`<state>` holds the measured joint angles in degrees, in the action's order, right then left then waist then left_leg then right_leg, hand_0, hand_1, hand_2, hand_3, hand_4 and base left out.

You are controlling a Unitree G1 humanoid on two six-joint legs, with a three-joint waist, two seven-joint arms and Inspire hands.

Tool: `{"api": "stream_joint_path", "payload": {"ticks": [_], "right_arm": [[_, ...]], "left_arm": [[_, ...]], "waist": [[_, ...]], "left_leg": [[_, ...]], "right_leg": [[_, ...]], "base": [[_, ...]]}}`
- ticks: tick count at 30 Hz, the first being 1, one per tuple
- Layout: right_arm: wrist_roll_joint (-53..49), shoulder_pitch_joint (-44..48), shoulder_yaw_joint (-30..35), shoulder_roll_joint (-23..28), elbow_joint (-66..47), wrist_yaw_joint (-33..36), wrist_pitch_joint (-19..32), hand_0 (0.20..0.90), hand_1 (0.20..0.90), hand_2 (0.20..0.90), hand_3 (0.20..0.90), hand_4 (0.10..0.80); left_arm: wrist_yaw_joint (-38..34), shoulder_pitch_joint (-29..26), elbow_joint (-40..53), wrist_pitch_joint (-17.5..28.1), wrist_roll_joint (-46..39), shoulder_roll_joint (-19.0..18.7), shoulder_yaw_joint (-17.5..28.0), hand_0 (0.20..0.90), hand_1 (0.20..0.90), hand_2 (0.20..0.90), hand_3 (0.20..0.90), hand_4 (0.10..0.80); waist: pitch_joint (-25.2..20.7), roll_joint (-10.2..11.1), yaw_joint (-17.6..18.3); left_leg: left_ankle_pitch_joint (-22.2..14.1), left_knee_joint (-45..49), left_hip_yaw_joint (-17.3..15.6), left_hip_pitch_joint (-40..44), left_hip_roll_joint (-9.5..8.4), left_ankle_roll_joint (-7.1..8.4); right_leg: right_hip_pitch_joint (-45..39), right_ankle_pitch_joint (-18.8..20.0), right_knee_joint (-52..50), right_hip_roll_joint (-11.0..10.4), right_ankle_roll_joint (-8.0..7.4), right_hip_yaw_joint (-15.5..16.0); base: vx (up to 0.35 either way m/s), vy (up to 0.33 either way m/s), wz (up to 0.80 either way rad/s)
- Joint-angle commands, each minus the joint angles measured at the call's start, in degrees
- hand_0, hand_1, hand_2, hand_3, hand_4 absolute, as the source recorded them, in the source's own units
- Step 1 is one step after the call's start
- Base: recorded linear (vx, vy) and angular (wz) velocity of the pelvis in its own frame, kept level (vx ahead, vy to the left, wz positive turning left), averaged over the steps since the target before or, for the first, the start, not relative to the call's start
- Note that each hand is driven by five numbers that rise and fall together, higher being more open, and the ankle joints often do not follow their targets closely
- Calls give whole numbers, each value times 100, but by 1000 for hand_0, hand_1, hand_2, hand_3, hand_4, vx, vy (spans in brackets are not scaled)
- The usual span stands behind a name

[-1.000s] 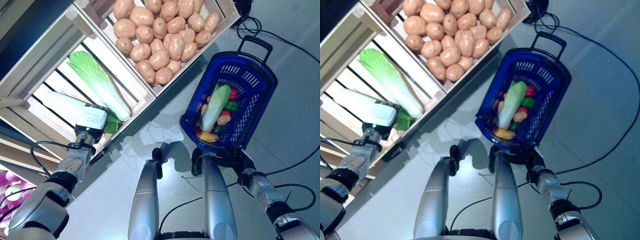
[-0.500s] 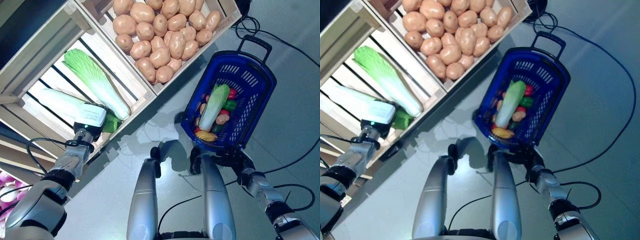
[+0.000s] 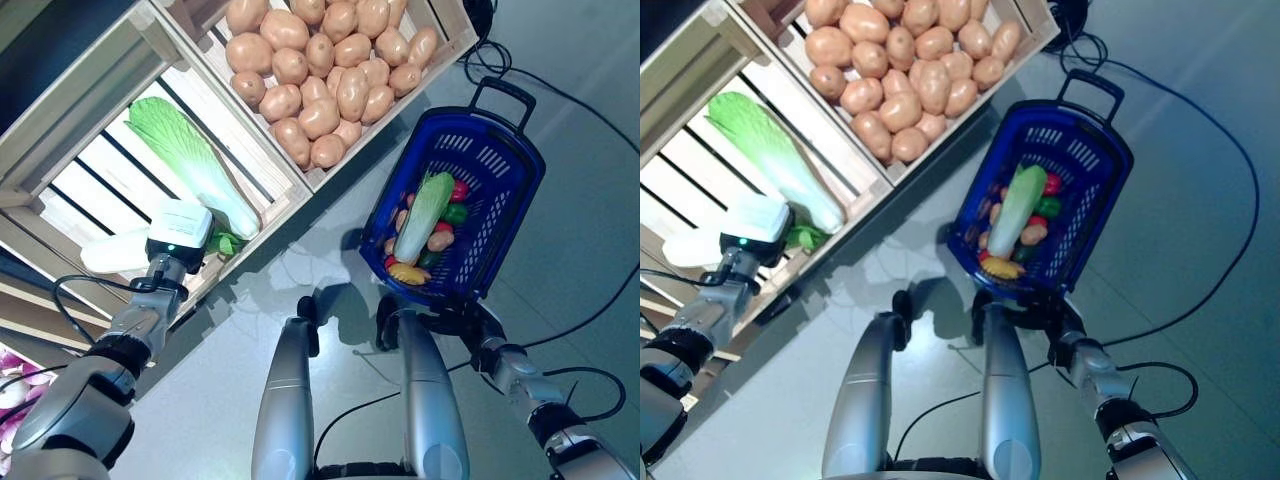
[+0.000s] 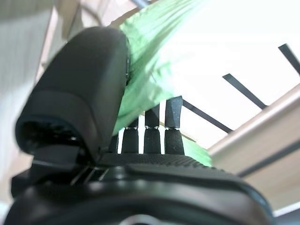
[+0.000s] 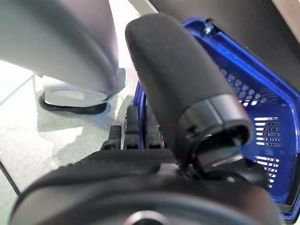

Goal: Put vegetables into the basket

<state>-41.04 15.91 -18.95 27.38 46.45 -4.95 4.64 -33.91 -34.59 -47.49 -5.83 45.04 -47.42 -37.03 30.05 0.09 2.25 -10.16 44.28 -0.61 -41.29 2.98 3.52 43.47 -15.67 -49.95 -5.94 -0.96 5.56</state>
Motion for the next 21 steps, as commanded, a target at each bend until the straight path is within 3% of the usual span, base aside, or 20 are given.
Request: {"api": "stream_joint_path", "payload": {"ticks": [1, 7, 15, 18, 19, 21], "right_arm": [[-83, -120, 39, 163, -266, 151, 409, 900, 900, 900, 900, 800], [7, -357, 79, 91, -206, 162, 480, 900, 900, 900, 900, 800], [171, -728, 231, -108, -131, 182, 563, 900, 900, 900, 900, 800], [224, -951, 330, -204, -190, 157, 654, 900, 900, 900, 900, 800], [256, -1052, 382, -280, -197, 145, 745, 900, 900, 900, 900, 800], [259, -1211, 472, -372, -260, 108, 828, 900, 900, 900, 900, 800]], "left_arm": [[-1006, -142, 6, -46, -88, -366, 751, 300, 300, 300, 300, 400], [-1624, -63, 703, 419, -197, -502, 906, 300, 300, 300, 300, 400], [-1542, 488, 1971, 1018, -714, -443, 1312, 300, 300, 300, 300, 400], [-1449, 929, 2588, 1397, -1353, -187, 1674, 300, 300, 300, 300, 400], [-1373, 1160, 2859, 1649, -1927, 6, 1908, 300, 300, 300, 300, 400], [-1136, 1508, 3216, 1984, -2276, 327, 2302, 300, 300, 300, 300, 400]], "waist": [[-84, -59, 13], [-383, -55, -97], [-726, -31, -289], [-877, -20, -358], [-948, -24, -383], [-1035, -19, -420]], "left_leg": [[226, -611, -489, 423, -317, -179], [468, -1467, -345, 1155, -430, -90], [781, -2538, -35, 1994, -565, -59], [870, -2945, 110, 2323, -549, -49], [909, -3138, 159, 2495, -536, -51], [968, -3413, 216, 2725, -497, -36]], "right_leg": [[-563, 761, 865, -81, -201, 102], [-1307, 960, 1783, -183, -319, 284], [-2297, 1230, 3028, -291, -392, 541], [-2724, 1335, 3522, -292, -413, 640], [-2916, 1367, 3710, -281, -421, 679], [-3196, 1418, 3989, -260, -444, 729]], "base": [[46, -16, 1], [63, -8, 5], [74, -17, 5], [111, -38, -4], [136, -43, -5], [150, -52, 9]]}}
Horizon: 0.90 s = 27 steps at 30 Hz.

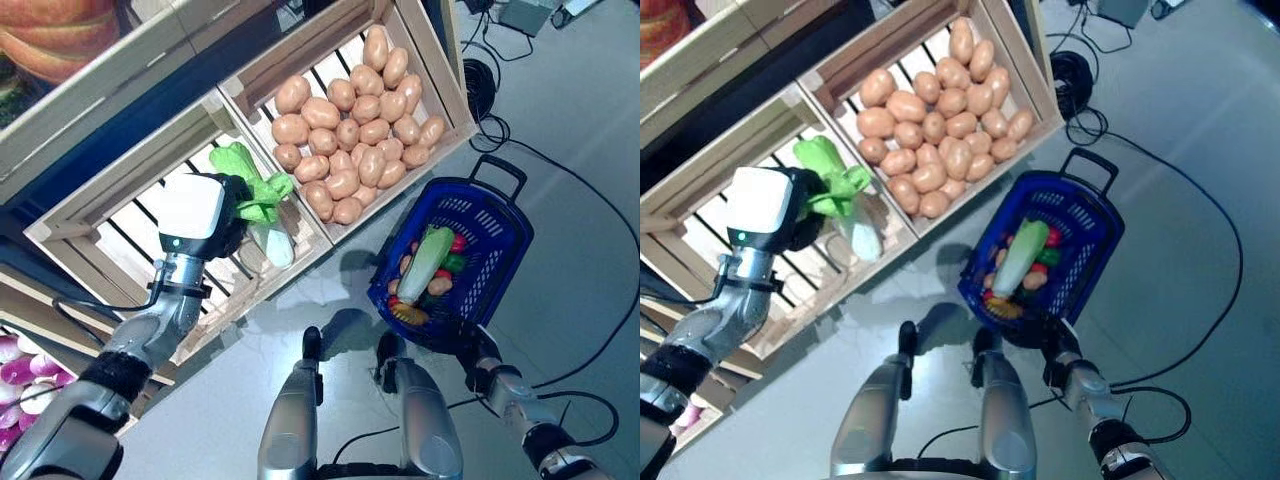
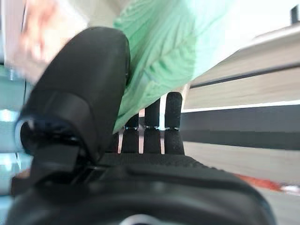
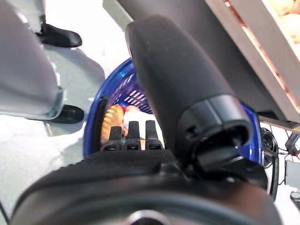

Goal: Put vegetables into the basket

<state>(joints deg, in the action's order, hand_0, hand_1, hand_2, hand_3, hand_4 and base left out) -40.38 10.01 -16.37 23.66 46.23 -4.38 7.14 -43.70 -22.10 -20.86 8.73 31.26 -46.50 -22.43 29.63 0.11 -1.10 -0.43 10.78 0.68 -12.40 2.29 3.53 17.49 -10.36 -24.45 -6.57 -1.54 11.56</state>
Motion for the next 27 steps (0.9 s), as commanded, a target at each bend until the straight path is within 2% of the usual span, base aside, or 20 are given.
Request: {"api": "stream_joint_path", "payload": {"ticks": [1, 2, 4, 6, 10, 13, 19, 25, 27], "right_arm": [[244, -693, 259, -62, -306, 46, 607, 900, 900, 900, 900, 800], [259, -704, 265, -75, -324, 41, 618, 900, 900, 900, 900, 800], [551, -902, 376, -228, -633, 66, 660, 900, 900, 900, 900, 800], [810, -1004, 408, -279, -906, 150, 686, 900, 900, 900, 900, 800], [837, -1114, 437, -351, -1463, 245, 686, 900, 900, 900, 900, 800], [795, -1160, 467, -433, -1660, 256, 817, 900, 900, 900, 900, 800], [874, -1270, 488, -546, -1954, 199, 887, 900, 900, 900, 900, 800], [574, -1405, 650, -562, -3017, -119, 1006, 900, 900, 900, 900, 800], [433, -1431, 713, -550, -3281, -265, 931, 900, 900, 900, 900, 800]], "left_arm": [[55, 438, 753, 706, -1271, 377, 1014, 300, 300, 300, 300, 400], [120, 475, 795, 745, -1379, 400, 1052, 300, 300, 300, 300, 400], [590, 908, 1362, 1113, -2024, 884, 1520, 300, 300, 300, 300, 400], [1012, 1173, 1803, 1329, -2426, 1185, 1770, 300, 300, 300, 300, 400], [1867, 1426, 2330, 1670, -3607, 1639, 1890, 300, 300, 300, 300, 400], [2200, 1494, 2486, 1812, -4160, 1859, 1914, 300, 300, 300, 300, 400], [2376, 1529, 2457, 1669, -4772, 2023, 1933, 300, 300, 300, 300, 400], [3382, 1725, 2464, 1405, -6074, 2310, 1920, 300, 300, 300, 300, 400], [3487, 1754, 2447, 1331, -6189, 2361, 1899, 300, 300, 300, 300, 400]], "waist": [[-1038, -24, -106], [-1055, -25, -102], [-1239, -17, -154], [-1326, -5, -188], [-1459, 26, -228], [-1578, 37, -243], [-1796, 62, -225], [-1926, 117, -156], [-1955, 128, -127]], "left_leg": [[14, -223, 110, -24, -400, -16], [53, -267, 118, -14, -400, -14], [160, -719, 160, 298, -335, 28], [182, -894, 169, 465, -307, 35], [170, -1000, 187, 650, -277, 34], [143, -1090, 191, 819, -256, 9], [61, -1151, 125, 1107, -235, -26], [-24, -1276, 62, 1430, -220, -68], [-38, -1283, 26, 1473, -210, -66]], "right_leg": [[-760, 901, 1586, -180, -403, 149], [-778, 938, 1635, -179, -406, 158], [-1155, 1016, 2052, -146, -441, 236], [-1343, 1049, 2229, -133, -460, 281], [-1576, 1088, 2370, -129, -489, 364], [-1721, 1095, 2419, -130, -517, 382], [-1970, 1092, 2501, -147, -557, 347], [-2212, 1173, 2719, -134, -595, 232], [-2235, 1196, 2749, -141, -612, 197]], "base": [[110, -40, 12], [124, -45, 10], [155, -51, 17], [120, -51, 13], [74, -47, 15], [90, -35, 4], [116, -15, -1], [61, -14, -3], [28, -11, -8]]}}
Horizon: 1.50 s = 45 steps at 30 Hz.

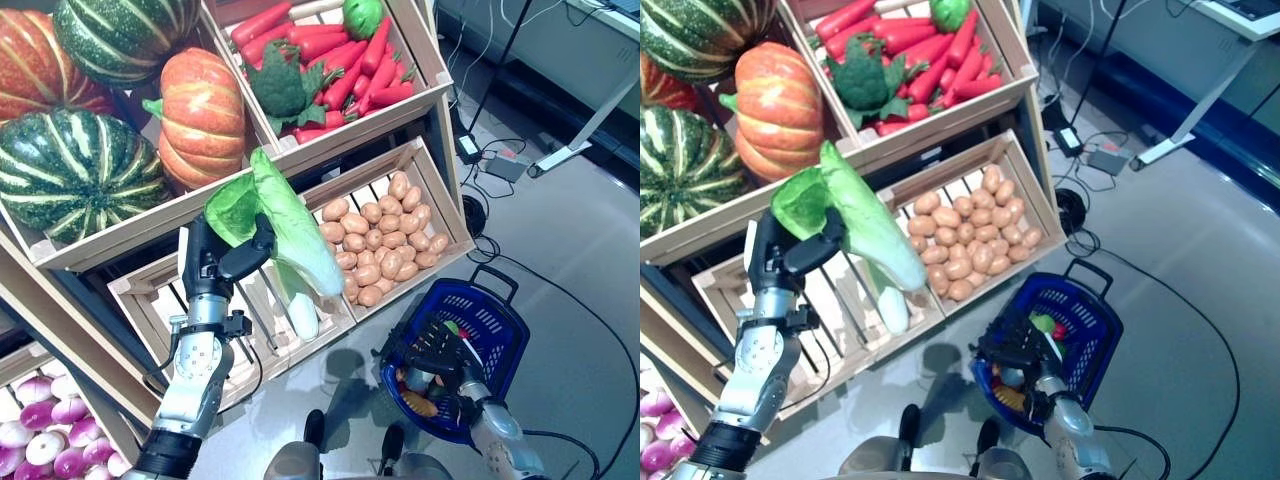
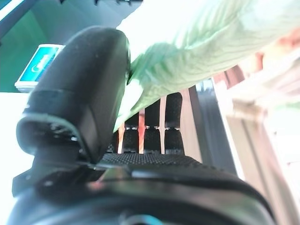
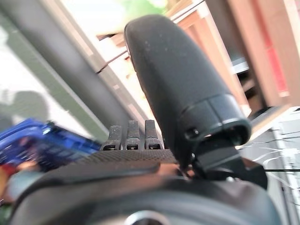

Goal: Put vegetables into the basket

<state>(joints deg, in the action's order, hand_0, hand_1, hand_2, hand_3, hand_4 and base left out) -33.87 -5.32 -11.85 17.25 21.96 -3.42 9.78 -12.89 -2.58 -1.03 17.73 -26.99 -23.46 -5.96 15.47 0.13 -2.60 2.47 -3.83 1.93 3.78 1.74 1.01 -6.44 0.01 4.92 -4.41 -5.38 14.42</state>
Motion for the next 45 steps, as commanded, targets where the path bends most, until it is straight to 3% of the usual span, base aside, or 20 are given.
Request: {"api": "stream_joint_path", "payload": {"ticks": [1, 10, 19, 38, 45], "right_arm": [[-273, 90, 297, 111, -998, -435, 613, 900, 900, 900, 900, 800], [-750, 206, 360, 526, -2365, -1403, 183, 900, 900, 900, 900, 800], [-1127, 581, 108, 789, -3091, -1499, -217, 900, 900, 900, 900, 800], [-1642, 880, -612, 1182, -2809, -2290, -1978, 900, 900, 900, 900, 800], [-1568, 900, -706, 1335, -2687, -2421, -2180, 900, 900, 900, 900, 800]], "left_arm": [[476, -177, 458, 395, -402, 71, 246, 300, 300, 300, 300, 400], [958, -179, 495, 21, -355, -71, 134, 300, 300, 300, 300, 400], [1081, -417, 575, -168, -201, -228, -150, 300, 300, 300, 300, 400], [1510, -679, 1073, -75, -684, -259, -636, 300, 300, 300, 300, 400], [1943, -701, 1152, -68, -835, -321, -714, 300, 300, 300, 300, 400]], "waist": [[-551, 131, 34], [-706, 165, 97], [-844, 178, 81], [-1021, 258, 6], [-1065, 290, -20]], "left_leg": [[-342, 177, -122, -117, -151, 187], [-399, 133, -267, 63, -134, 161], [-413, 42, -304, 193, -105, 171], [-416, -67, -341, 285, -67, 199], [-415, -81, -340, 298, -60, 200]], "right_leg": [[139, 167, -166, -359, -235, -103], [37, 183, -76, -343, -269, -201], [-43, 185, 5, -315, -283, -292], [-63, 152, 8, -289, -278, -284], [-64, 164, 8, -297, -293, -280]], "base": [[37, -19, -10], [14, -12, -6], [2, -4, -2], [-1, 0, -1], [0, 0, 0]]}}
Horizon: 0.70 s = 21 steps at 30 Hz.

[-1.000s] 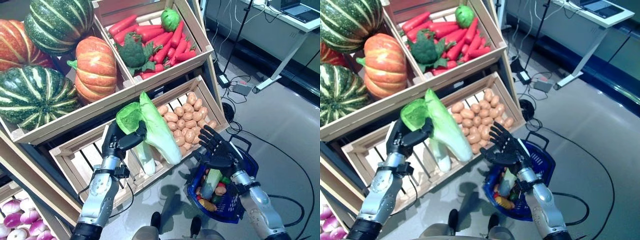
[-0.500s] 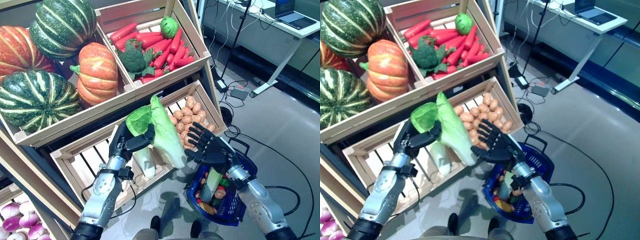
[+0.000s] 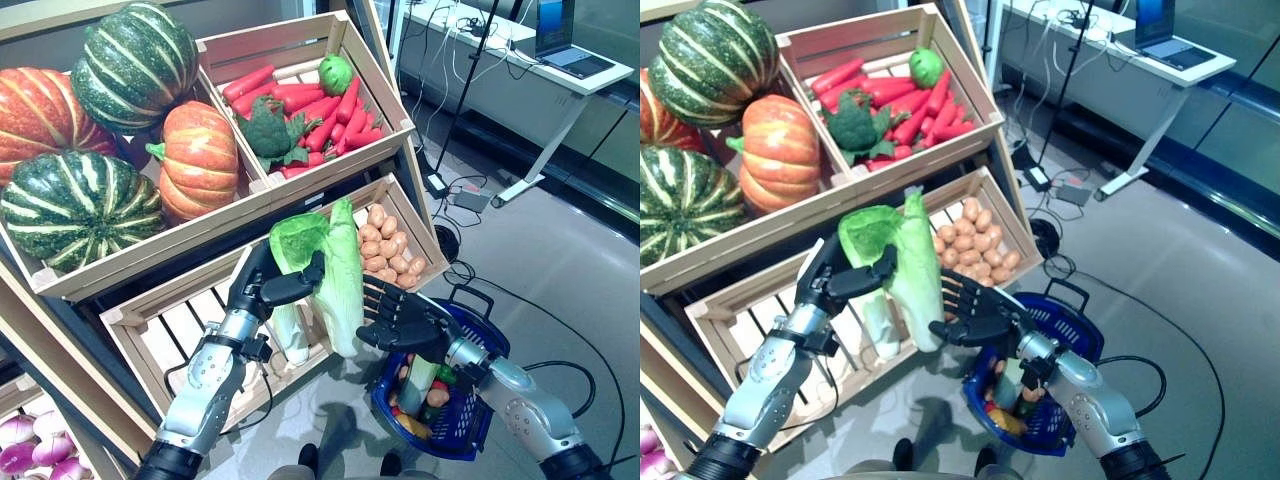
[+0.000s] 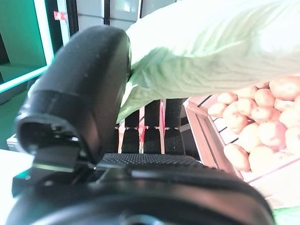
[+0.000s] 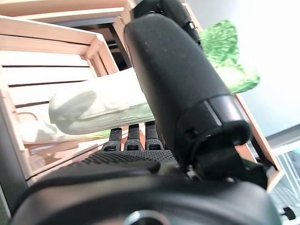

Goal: Put vegetables into the basket

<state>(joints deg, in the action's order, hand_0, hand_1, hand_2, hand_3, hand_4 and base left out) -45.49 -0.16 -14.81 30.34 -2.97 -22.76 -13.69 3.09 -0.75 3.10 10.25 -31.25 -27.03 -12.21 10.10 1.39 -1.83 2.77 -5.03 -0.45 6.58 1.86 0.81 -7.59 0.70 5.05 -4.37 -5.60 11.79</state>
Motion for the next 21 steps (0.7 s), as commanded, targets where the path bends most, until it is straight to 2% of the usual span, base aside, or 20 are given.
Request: {"api": "stream_joint_path", "payload": {"ticks": [1, 9, 18, 21], "right_arm": [[-391, 397, -420, 36, -173, -439, 208, 900, 900, 900, 900, 800], [-88, 391, -402, 1, -107, 129, 205, 900, 900, 900, 900, 800], [-48, 399, -474, -299, 31, 991, 103, 900, 900, 900, 900, 800], [2, 421, -526, -386, -5, 1089, 24, 900, 900, 900, 900, 800]], "left_arm": [[380, -888, 772, 674, -418, 16, -113, 300, 300, 300, 300, 400], [556, -891, 858, 581, -561, -13, -144, 300, 300, 300, 300, 400], [781, -961, 1011, 486, -909, 131, -286, 300, 300, 300, 300, 400], [817, -978, 1083, 426, -1065, 171, -334, 300, 300, 300, 300, 400]], "waist": [[-534, 165, -97], [-576, 147, -69], [-577, 119, -29], [-576, 106, -21]], "left_leg": [[-446, 41, -110, 17, -72, 216], [-451, 25, -125, 30, -67, 198], [-455, 3, -139, 50, -58, 181], [-462, 3, -150, 55, -53, 174]], "right_leg": [[54, 97, -5, -303, -272, -23], [68, 106, -5, -297, -282, -78], [79, 115, -5, -292, -282, -131], [83, 114, -5, -291, -281, -148]], "base": [[0, 0, 0], [0, 0, 0], [0, 0, 0], [-6, 0, -4]]}}
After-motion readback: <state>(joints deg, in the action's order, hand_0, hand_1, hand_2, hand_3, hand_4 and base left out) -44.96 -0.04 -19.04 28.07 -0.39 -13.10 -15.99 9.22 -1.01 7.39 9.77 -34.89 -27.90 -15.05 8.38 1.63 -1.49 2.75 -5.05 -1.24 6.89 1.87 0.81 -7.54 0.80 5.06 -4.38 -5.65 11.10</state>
